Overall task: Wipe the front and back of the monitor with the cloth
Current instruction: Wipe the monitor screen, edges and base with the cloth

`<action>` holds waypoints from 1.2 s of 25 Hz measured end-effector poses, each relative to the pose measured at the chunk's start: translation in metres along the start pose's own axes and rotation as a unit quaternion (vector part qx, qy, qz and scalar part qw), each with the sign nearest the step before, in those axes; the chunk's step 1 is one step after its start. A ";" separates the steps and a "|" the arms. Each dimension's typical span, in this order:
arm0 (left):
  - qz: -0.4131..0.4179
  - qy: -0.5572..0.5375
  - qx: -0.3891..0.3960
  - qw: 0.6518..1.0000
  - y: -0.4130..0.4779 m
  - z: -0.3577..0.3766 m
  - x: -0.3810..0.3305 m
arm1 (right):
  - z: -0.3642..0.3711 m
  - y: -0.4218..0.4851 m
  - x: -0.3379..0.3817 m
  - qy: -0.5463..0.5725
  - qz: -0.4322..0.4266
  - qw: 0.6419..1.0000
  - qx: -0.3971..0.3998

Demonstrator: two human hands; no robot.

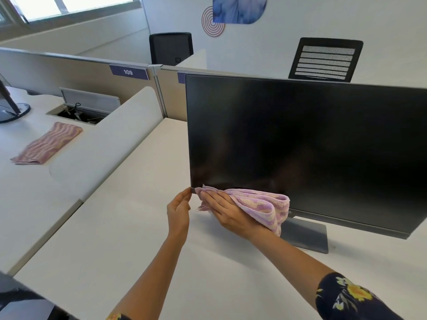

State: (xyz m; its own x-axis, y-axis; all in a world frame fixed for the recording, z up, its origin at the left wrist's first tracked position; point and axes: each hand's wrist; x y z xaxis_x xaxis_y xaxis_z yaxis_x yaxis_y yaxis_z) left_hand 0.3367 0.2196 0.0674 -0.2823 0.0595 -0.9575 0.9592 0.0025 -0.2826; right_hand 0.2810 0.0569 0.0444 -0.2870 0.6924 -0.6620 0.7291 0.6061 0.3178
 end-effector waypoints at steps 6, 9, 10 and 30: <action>-0.014 -0.012 -0.032 0.999 -0.008 0.010 0.000 | -0.003 -0.030 -0.011 0.028 0.018 0.999 0.015; -0.025 -0.023 -0.033 0.999 -0.008 0.015 0.006 | -0.008 -0.046 -0.016 0.027 0.013 0.999 0.014; -0.032 -0.037 -0.032 0.998 -0.008 0.017 0.008 | -0.010 -0.052 -0.019 0.019 0.005 1.000 0.018; -0.267 -0.283 0.092 0.917 -0.066 0.083 0.006 | -0.014 -0.164 -0.037 0.165 0.108 0.974 0.114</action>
State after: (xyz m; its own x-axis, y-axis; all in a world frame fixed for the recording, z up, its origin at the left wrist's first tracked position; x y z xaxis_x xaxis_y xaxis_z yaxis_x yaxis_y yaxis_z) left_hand 0.2705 0.1365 0.0759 -0.7235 -0.4283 -0.5414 0.6776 -0.2903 -0.6757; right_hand 0.1633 -0.0626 0.0261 -0.2682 0.9051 -0.3298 0.9028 0.3556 0.2418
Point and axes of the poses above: each hand's wrist, its own y-axis towards the middle knuckle, its own z-axis out of the palm, x = y × z, and after that the axes turned 6 degrees about -z, right-handed
